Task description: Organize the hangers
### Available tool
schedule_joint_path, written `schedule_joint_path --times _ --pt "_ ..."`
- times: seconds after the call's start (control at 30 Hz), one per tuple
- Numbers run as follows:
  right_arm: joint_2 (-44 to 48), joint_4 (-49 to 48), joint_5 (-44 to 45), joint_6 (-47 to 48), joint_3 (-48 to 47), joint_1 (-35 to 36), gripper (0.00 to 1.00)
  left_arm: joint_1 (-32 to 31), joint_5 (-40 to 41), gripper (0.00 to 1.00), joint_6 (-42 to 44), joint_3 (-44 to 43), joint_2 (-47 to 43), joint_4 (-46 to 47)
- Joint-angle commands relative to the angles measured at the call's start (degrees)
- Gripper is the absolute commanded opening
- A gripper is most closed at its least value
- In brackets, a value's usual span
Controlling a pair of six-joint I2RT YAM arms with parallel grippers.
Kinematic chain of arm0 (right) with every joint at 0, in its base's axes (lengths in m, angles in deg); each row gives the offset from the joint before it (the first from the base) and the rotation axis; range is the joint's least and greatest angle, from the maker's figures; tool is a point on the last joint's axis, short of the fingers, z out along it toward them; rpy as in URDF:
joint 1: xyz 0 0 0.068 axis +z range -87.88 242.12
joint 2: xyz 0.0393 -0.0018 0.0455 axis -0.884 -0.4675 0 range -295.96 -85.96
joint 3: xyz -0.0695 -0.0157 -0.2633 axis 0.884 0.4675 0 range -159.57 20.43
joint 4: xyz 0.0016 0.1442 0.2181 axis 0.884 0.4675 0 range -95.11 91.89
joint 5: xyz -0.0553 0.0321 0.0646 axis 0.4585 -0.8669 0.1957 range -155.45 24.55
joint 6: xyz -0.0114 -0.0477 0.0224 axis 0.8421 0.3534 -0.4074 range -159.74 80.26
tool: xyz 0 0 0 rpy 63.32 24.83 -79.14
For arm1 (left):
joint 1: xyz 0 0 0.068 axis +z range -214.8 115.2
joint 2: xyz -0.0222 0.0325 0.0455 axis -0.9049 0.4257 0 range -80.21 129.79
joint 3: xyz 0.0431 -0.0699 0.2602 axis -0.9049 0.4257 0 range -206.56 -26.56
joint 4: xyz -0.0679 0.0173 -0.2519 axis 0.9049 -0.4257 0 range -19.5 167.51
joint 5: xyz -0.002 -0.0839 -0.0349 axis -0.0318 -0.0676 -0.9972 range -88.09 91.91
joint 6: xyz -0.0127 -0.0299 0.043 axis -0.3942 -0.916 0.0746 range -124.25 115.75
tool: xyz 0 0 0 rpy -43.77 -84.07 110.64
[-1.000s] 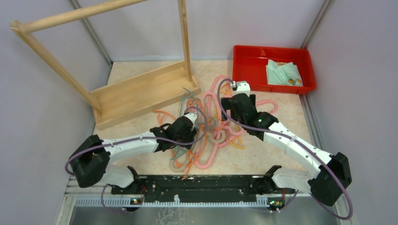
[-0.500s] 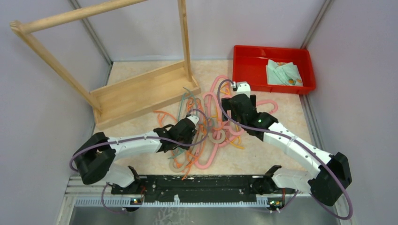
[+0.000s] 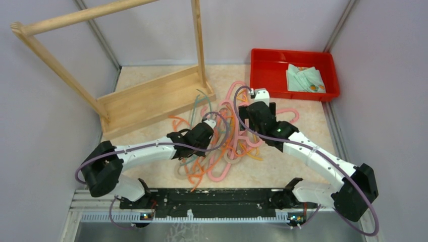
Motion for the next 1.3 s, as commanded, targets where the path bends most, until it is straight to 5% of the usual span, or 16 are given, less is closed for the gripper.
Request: schedule_joint_path --times 0.0,0.3,0.57,0.83,1.13,1.27 --pt "-0.2 -2.0 1.8 0.5 0.8 0.4 0.95 -0.2 2.5 0.0 2.1 -7.1 -3.7 -3.9" --pt "0.3 -1.8 4.7 0.2 1.1 0.4 0.93 0.7 5.8 0.0 2.6 -16.6 -7.4 -6.3" --pt "4.5 -1.2 12.5 0.2 1.8 0.4 0.92 21.3 -7.7 0.0 -3.6 -24.7 -10.8 1.8" --pt "3.6 -0.1 14.7 2.1 -0.5 0.3 0.92 28.9 -14.8 0.0 -4.7 -39.5 -2.7 7.1" --pt "2.8 -0.1 17.4 3.7 -0.7 0.4 0.92 32.1 -24.4 0.0 -7.4 -38.1 -2.0 24.0" --pt "2.1 -0.8 18.2 4.3 -0.5 0.4 0.92 32.6 -28.9 0.0 -8.5 -31.3 -4.4 38.8"
